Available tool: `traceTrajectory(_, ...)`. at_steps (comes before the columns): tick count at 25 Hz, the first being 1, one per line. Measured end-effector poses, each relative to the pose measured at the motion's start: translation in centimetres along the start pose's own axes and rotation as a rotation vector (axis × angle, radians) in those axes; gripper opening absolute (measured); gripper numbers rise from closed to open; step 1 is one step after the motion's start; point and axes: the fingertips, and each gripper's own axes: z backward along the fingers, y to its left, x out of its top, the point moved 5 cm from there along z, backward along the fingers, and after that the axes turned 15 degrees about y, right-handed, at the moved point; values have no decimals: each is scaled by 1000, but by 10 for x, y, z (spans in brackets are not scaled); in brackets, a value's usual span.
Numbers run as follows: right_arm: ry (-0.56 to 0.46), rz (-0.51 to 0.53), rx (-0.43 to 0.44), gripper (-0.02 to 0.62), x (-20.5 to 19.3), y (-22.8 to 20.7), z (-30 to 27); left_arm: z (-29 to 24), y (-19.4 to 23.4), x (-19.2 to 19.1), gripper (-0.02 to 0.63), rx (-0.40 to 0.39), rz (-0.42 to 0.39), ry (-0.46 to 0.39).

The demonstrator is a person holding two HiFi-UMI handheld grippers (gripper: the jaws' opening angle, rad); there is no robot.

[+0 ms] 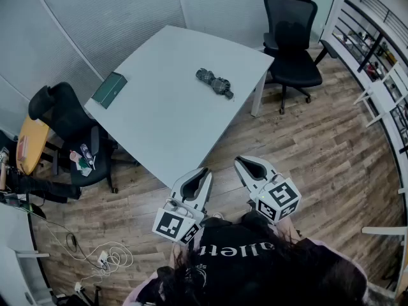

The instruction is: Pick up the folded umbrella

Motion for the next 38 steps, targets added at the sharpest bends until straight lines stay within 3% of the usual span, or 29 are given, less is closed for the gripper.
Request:
traceTrajectory(14,30,4,30,32,-5,-59,29,-54,-35,5,55,40,24,-4)
traceTrajectory(26,85,35,95,32,-17,-124,66,-116,-90,6,55,85,54,-22)
traceTrajectory(38,114,1,177,32,-28,-139,53,-130,-95,1,54,137,66,31)
